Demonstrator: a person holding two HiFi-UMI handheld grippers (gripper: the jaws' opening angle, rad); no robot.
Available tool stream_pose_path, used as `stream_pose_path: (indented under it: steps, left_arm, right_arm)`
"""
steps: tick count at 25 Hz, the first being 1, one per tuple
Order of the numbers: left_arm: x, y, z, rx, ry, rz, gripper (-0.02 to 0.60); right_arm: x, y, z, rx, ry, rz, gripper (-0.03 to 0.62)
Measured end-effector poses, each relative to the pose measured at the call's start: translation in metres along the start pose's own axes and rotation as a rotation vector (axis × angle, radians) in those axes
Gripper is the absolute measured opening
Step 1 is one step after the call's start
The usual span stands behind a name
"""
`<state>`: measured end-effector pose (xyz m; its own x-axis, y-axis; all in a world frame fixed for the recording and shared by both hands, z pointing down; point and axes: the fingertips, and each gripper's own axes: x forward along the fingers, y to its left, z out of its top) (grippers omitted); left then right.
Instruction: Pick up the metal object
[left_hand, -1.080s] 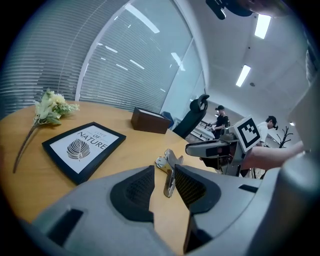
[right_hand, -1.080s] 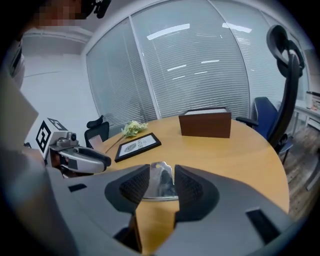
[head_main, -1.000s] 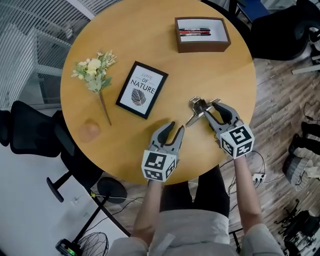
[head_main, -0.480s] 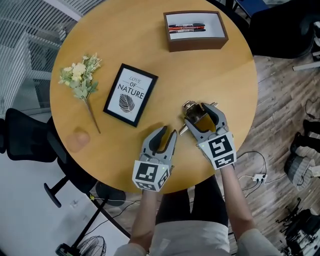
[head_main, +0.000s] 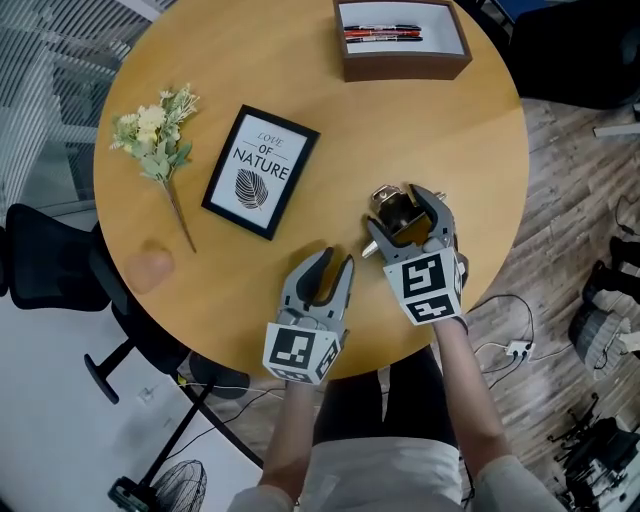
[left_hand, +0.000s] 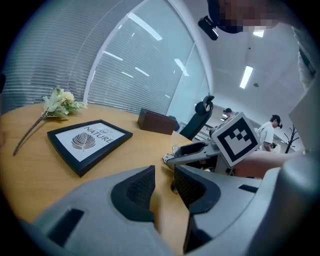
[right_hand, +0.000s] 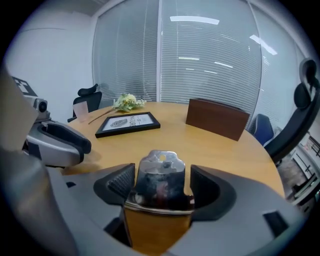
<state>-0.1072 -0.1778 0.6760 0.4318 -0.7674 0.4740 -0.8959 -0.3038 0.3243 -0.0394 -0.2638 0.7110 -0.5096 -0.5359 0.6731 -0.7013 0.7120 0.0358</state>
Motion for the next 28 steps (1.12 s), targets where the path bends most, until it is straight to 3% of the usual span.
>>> stream_pose_path:
  steps: [3, 8, 28]
  left_arm:
    - [0.0, -0.002, 0.001, 0.0, 0.0, 0.001, 0.114]
    - [-0.003, 0.0, 0.0, 0.002, 0.006, 0.006, 0.114]
    - [-0.001, 0.001, 0.004, 0.008, 0.02, -0.014, 0.114]
  right_arm:
    - [0.002, 0.0, -0.001, 0.004, 0.006, 0.006, 0.341]
    - [0.003, 0.002, -0.004, 0.105, -0.016, 0.013, 0.3]
    - [-0.013, -0.001, -0.008, 0.082, -0.01, 0.002, 0.282]
